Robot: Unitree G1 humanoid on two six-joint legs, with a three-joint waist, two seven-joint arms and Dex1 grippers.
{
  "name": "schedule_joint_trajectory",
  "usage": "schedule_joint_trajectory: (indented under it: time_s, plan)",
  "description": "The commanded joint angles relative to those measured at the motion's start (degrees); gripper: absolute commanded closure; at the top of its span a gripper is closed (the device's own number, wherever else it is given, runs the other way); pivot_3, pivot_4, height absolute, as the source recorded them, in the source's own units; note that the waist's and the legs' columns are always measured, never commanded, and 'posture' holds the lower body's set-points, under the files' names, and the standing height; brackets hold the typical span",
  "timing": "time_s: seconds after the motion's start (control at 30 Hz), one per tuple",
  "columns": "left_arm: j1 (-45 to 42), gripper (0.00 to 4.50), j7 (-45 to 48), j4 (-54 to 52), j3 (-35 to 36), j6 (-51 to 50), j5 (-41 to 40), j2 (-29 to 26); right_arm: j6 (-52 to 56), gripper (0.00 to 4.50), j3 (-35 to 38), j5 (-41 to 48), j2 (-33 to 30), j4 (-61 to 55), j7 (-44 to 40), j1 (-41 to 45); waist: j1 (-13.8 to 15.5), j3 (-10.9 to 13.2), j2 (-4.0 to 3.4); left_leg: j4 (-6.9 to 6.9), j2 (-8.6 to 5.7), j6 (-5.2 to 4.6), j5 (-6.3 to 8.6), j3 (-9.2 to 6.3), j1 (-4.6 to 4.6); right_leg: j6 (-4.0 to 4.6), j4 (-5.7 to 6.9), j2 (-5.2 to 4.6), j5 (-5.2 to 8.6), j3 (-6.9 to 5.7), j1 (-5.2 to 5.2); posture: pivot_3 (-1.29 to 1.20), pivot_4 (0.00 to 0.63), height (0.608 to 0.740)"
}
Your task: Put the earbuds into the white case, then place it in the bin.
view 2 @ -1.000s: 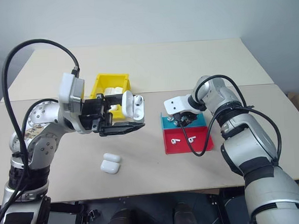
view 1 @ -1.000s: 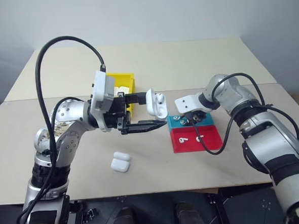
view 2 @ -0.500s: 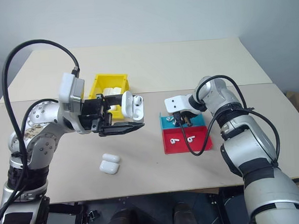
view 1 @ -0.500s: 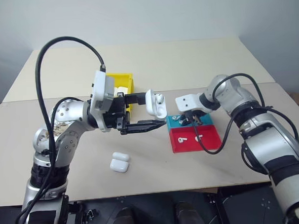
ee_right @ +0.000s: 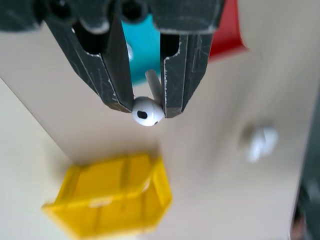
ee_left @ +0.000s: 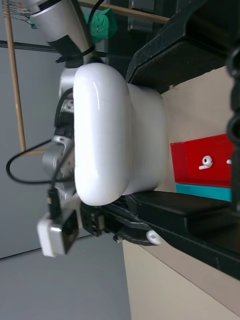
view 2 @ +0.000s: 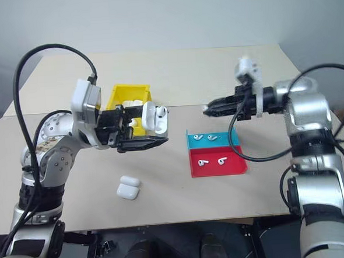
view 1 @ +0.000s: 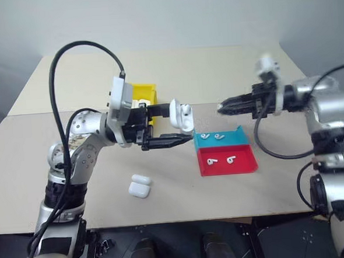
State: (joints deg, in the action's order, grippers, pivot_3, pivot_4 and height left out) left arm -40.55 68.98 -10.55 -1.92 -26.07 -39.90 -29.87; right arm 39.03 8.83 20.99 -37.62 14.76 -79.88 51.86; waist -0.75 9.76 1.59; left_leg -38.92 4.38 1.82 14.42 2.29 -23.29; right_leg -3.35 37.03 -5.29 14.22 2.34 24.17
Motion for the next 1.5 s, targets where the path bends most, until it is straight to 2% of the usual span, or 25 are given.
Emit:
schedule_joint_trajectory:
  time_s: [0.03,0.17,0.3,0.5,0.67,1.2,1.43,1.47,1.5]
  plan:
    - [-1.8,1.72,0.2,0.3,0.2,1.3,0.5,0.4,10.3,3.89,10.9,12.5,1.1,-16.2,9.3,-2.6,0.0,0.0,-0.03,0.01,0.00,0.00,0.00,0.01,0.00,0.00,0.01,0.00,0.00,0.01,0.01,0.00,0.150,0.740]
    - [-2.9,1.72,0.5,1.4,0.0,0.7,-0.1,1.7,17.5,3.89,16.1,22.4,4.5,-31.8,20.5,-8.3,0.0,0.0,-0.03,0.01,0.00,-0.01,0.01,-0.03,0.01,0.00,-0.03,0.00,0.00,-0.02,-0.03,0.00,0.150,0.740]
    - [-4.6,1.72,-0.3,3.0,-1.2,0.6,1.2,3.4,21.6,3.89,18.0,33.0,8.5,-43.4,31.9,-12.1,0.0,0.0,-0.03,-0.02,-0.01,-0.01,0.01,-0.04,0.00,0.00,-0.07,-0.01,0.00,0.00,-0.04,0.00,0.150,0.740]
    - [-5.5,1.72,0.0,3.2,-2.4,0.2,1.8,4.9,21.4,3.89,16.2,44.2,10.3,-50.0,43.5,-14.6,0.0,0.0,-0.03,0.00,-0.01,-0.02,0.01,-0.06,-0.01,0.00,-0.07,0.00,0.00,0.00,-0.04,0.00,0.150,0.740]
    - [-5.7,1.72,0.0,3.1,-2.3,0.2,1.9,4.8,19.6,3.89,13.9,48.8,8.4,-51.9,46.3,-18.0,0.0,0.0,-0.03,0.00,-0.01,-0.03,0.01,-0.07,-0.01,0.00,-0.25,0.00,0.00,0.00,-0.03,0.00,0.150,0.740]
    - [-5.2,1.72,-0.2,1.8,-1.9,-0.3,1.3,4.1,12.4,3.89,6.0,47.1,2.4,-52.0,46.3,-22.9,0.0,0.0,-0.02,-0.01,-0.01,-0.03,0.01,-0.07,-0.01,0.00,-0.29,0.00,0.00,0.01,-0.04,0.00,0.150,0.740]
    - [-5.2,1.72,-0.5,2.0,-2.0,-0.2,1.2,4.0,10.8,1.52,5.5,47.8,-0.3,-52.3,46.6,-23.3,0.0,0.0,-0.02,-0.01,-0.01,-0.04,0.01,-0.07,-0.01,0.00,-0.29,0.01,0.00,0.01,-0.04,0.00,0.150,0.740]
    - [-5.2,1.72,-0.6,2.0,-2.0,-0.1,1.2,4.0,10.5,1.25,5.9,48.2,-0.9,-52.5,46.4,-23.4,0.0,0.0,-0.02,-0.01,-0.01,-0.04,0.01,-0.07,-0.01,0.00,-0.30,0.01,0.00,0.01,-0.04,0.00,0.150,0.740]
    - [-5.2,1.72,-0.6,2.0,-2.0,-0.1,1.2,4.0,10.1,1.25,6.3,48.6,-1.3,-52.7,46.2,-23.7,0.0,0.0,-0.02,-0.01,-0.01,-0.04,0.01,-0.07,-0.01,0.00,-0.30,0.00,0.00,0.01,-0.04,0.00,0.150,0.740]
